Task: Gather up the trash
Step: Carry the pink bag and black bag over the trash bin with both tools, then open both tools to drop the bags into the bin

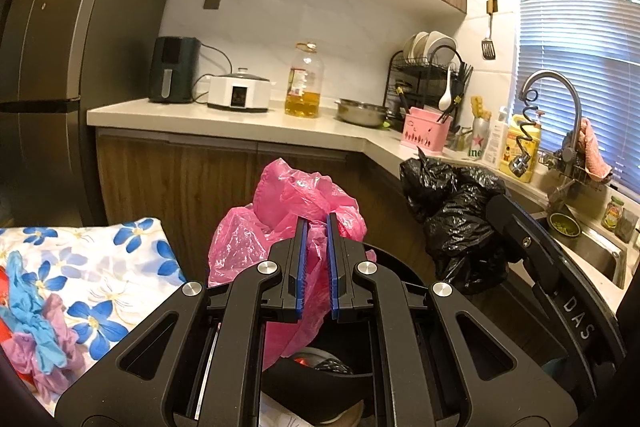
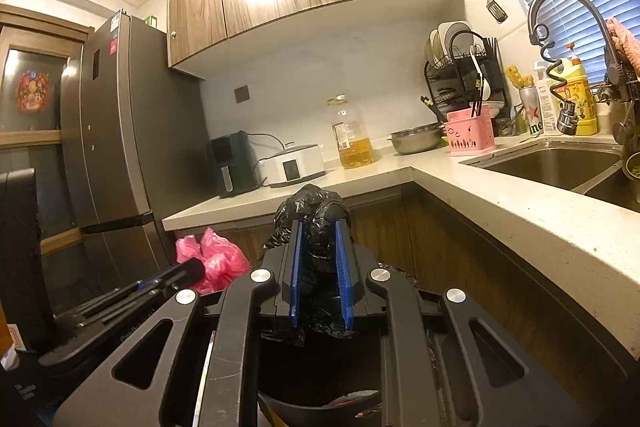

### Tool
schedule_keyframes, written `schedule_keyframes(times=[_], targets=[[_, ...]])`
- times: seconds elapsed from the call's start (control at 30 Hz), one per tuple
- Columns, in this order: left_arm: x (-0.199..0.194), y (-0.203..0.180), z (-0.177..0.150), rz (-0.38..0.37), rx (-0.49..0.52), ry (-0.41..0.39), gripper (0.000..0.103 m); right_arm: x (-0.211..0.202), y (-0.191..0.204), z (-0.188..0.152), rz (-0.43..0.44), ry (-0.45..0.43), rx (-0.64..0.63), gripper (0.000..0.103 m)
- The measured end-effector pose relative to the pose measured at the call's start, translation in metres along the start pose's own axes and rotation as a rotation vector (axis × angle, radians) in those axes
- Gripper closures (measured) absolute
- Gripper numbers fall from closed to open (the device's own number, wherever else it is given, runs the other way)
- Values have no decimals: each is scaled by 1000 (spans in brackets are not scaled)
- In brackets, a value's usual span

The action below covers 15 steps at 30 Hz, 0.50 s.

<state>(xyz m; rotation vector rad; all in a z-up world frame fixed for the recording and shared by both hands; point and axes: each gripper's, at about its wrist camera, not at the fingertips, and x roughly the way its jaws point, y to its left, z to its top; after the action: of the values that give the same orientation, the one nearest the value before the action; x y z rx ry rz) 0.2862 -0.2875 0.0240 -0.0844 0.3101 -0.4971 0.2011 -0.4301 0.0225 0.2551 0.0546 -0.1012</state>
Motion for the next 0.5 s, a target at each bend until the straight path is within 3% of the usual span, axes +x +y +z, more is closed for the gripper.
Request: schedule_keyframes(times=[0.3,0.5], targets=[[12,3,-3,-13,-7,13,94,12,-2,-1,3,10,-2,85],[22,5,-6,-29,-7,21,92,25,-7,-7,5,40,0,75]])
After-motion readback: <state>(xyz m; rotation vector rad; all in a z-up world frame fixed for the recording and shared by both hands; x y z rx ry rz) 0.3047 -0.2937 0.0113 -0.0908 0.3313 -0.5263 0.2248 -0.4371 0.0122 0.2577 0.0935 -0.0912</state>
